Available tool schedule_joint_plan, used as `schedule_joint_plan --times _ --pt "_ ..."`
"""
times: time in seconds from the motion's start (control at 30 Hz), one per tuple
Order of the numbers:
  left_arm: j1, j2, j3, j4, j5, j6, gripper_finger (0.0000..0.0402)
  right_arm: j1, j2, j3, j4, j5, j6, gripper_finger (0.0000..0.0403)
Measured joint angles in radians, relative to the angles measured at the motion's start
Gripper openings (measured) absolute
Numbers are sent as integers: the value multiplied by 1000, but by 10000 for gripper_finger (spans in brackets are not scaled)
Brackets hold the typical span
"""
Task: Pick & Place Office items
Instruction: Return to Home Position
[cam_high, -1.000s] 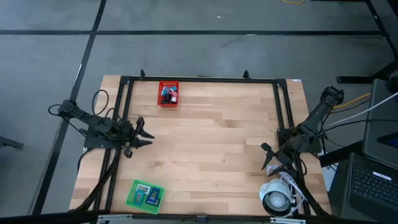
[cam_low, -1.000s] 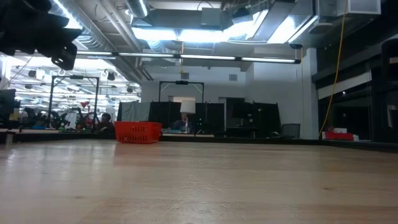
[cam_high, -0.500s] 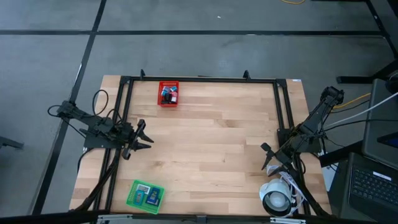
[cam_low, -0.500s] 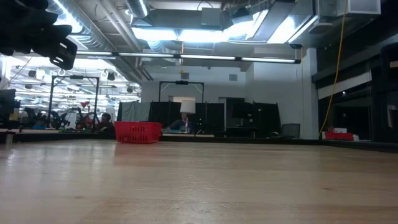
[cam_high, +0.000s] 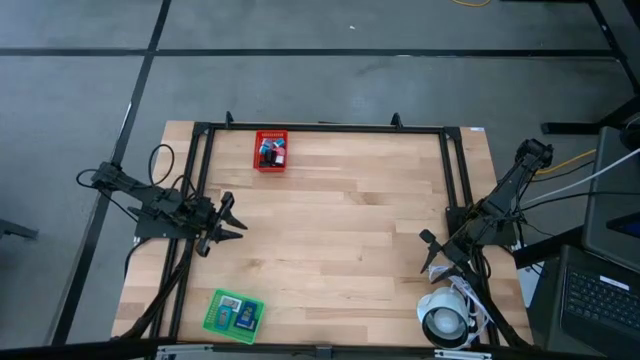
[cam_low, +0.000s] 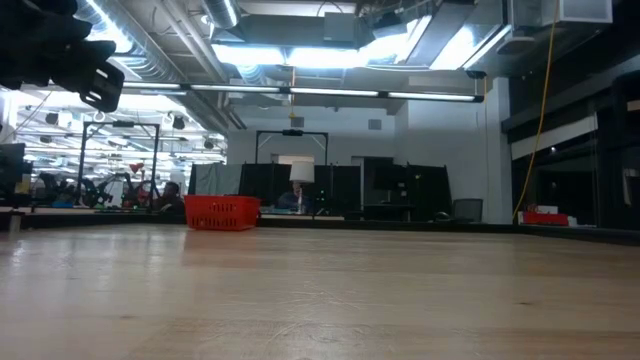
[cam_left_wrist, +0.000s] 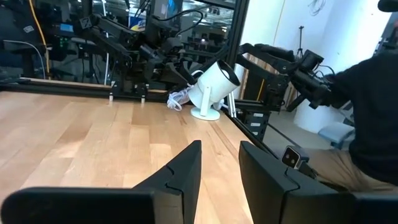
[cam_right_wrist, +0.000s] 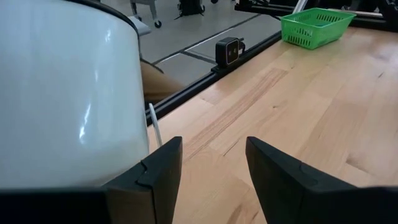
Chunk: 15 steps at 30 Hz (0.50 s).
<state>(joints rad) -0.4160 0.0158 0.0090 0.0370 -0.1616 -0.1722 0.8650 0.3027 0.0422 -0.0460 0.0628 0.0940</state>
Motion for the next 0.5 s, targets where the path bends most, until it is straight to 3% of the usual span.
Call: schedule_joint_plan --times 0.37,0.5 --pt "0 0 0 -13 79 0 100 -7 -287 -5 20 -6 0 183" --pt "0 0 0 -24 148 0 100 -5 -303 -15 59 -2 1 183"
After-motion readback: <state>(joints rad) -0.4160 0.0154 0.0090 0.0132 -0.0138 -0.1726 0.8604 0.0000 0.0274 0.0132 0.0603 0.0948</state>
